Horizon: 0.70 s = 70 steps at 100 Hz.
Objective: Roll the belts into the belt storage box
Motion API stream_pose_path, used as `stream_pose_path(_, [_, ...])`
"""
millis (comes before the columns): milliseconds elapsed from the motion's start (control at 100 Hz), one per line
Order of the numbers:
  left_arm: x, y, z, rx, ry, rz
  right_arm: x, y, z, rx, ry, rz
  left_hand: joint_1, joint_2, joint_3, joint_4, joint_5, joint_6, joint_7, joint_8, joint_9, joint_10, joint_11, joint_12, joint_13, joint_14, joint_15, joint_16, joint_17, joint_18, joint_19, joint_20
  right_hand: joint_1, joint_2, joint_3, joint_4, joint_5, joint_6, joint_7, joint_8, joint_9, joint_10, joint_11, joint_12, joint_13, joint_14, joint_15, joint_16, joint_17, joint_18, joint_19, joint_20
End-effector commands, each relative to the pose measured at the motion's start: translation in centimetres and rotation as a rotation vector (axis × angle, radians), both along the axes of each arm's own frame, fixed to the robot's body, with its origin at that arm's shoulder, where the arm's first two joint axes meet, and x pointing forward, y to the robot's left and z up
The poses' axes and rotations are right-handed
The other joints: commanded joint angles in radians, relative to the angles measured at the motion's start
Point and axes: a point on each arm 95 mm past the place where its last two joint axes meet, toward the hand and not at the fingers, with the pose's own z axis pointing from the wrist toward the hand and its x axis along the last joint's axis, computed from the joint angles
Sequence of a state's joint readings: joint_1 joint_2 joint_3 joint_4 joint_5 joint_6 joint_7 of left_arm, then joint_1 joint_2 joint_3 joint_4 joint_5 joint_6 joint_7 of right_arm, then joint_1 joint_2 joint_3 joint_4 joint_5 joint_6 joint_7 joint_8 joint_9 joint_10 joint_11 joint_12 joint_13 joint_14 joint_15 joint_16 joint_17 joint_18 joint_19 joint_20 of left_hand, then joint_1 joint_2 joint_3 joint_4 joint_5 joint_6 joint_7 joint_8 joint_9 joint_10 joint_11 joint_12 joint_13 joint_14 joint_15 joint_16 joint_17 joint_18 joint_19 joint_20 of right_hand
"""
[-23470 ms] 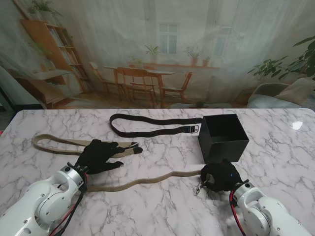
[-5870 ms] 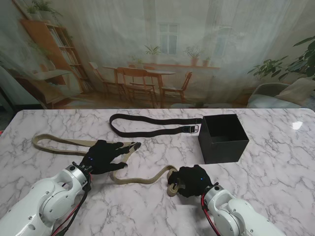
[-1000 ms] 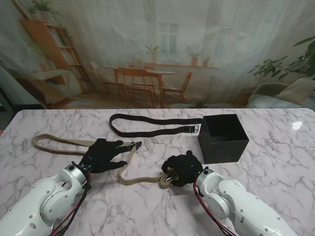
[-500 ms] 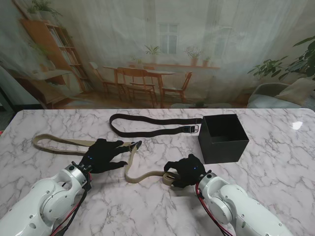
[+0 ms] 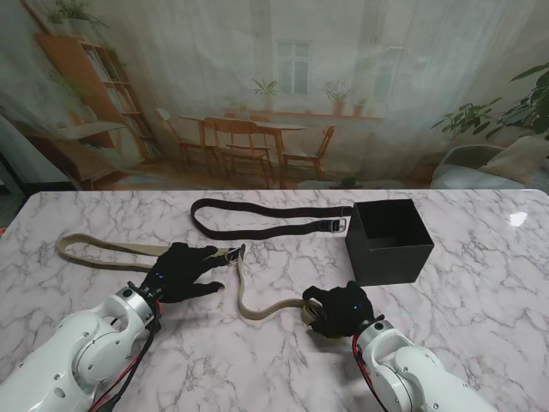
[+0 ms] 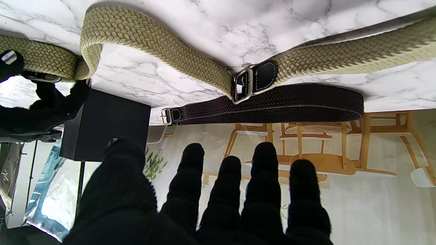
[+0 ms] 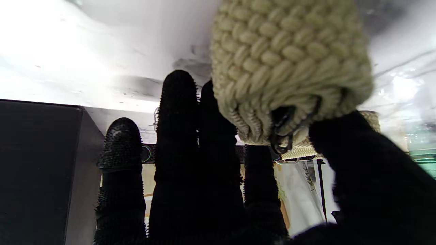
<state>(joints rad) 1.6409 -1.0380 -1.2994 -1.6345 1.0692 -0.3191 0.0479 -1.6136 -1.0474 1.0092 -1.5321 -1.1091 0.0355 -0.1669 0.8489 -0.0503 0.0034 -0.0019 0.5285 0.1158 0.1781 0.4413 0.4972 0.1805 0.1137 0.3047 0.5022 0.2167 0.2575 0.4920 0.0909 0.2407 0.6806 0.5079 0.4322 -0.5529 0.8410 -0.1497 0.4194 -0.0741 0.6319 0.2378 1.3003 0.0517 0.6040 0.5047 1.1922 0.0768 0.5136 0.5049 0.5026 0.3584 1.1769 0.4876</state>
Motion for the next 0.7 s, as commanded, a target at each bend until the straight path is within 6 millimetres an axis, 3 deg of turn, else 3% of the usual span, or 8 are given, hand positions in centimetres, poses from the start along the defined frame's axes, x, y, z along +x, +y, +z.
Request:
stream_pose_path(0, [0.0, -0.1, -0.3, 0.006, 0.017, -0.001, -0.5, -0.2, -0.8, -0.007, 0.032, -0.004, 0.002, 0.046, -0.030, -0.009, -0.003, 0.012, 0.001, 0.011, -0.032, 0.002, -0.002, 0.005, -0.032, 0.003, -0.017, 0.003, -0.017, 0.030, -0.030, 0.014, 0.015, 0.046, 0.027, 0.058, 0.037, 0.008, -0.006, -0.016, 0.000, -0.046, 0.047, -0.013, -0.024, 0.009, -0.004, 0.005, -0.024, 0.004, 0.022, 0.007])
stream_pose_path(430, [0.0, -0.1, -0.2, 0.001, 0.017, 0.002, -0.8, -0.2, 0.9, -0.043, -0.026, 0.033, 0.002, 0.047, -0.030, -0.009, -0.003, 0.010, 0.001, 0.011, -0.031, 0.002, -0.001, 0.005, -0.031, 0.002, -0.017, 0.004, -0.016, 0.030, -0.029, 0.015, -0.079, 0.022, -0.060, 0.059, 0.050, 0.015, -0.025, -0.027, -0.097, -0.040, 0.015, -0.023, -0.091, 0.017, -0.033, -0.001, -0.046, -0.012, 0.022, 0.009])
stream_pose_path(540, [0.0, -0.1, -0.2, 0.001, 0.018, 0.002, -0.8, 0.0, 0.4, -0.063, -0.013, 0.029, 0.003, 0.046, -0.029, -0.009, -0.003, 0.011, 0.001, 0.011, -0.032, 0.002, -0.002, 0.005, -0.031, 0.002, -0.017, 0.004, -0.016, 0.029, -0.029, 0.015, -0.028, -0.028, -0.035, 0.066, 0.122, 0.027, 0.004, -0.009, -0.096, -0.053, 0.017, -0.019, -0.083, 0.005, -0.026, 0.002, -0.041, -0.013, 0.024, 0.011])
stream_pose_path(610, [0.0, -0.1, -0.2, 0.001, 0.018, 0.002, -0.7, 0.0, 0.1, -0.083, -0.015, 0.030, 0.003, 0.047, -0.029, -0.009, -0.003, 0.011, 0.001, 0.011, -0.032, 0.002, -0.002, 0.005, -0.031, 0.001, -0.017, 0.004, -0.017, 0.030, -0.029, 0.015, 0.014, -0.054, 0.036, 0.062, 0.125, 0.028, -0.009, 0.014, -0.079, -0.072, 0.035, -0.007, -0.063, -0.009, -0.010, 0.009, -0.026, -0.019, 0.028, 0.013])
stream_pose_path(690, [0.0, 0.0, -0.2, 0.001, 0.017, 0.002, -0.7, 0.1, -0.2, -0.074, -0.016, 0.025, 0.002, 0.046, -0.030, -0.009, -0.004, 0.012, 0.001, 0.011, -0.032, 0.003, -0.002, 0.005, -0.031, 0.000, -0.017, 0.004, -0.017, 0.030, -0.029, 0.015, 0.091, -0.038, 0.086, 0.061, 0.043, -0.055, -0.048, 0.000, -0.026, -0.083, 0.077, 0.009, -0.015, -0.011, 0.031, 0.026, -0.001, -0.024, 0.044, 0.019])
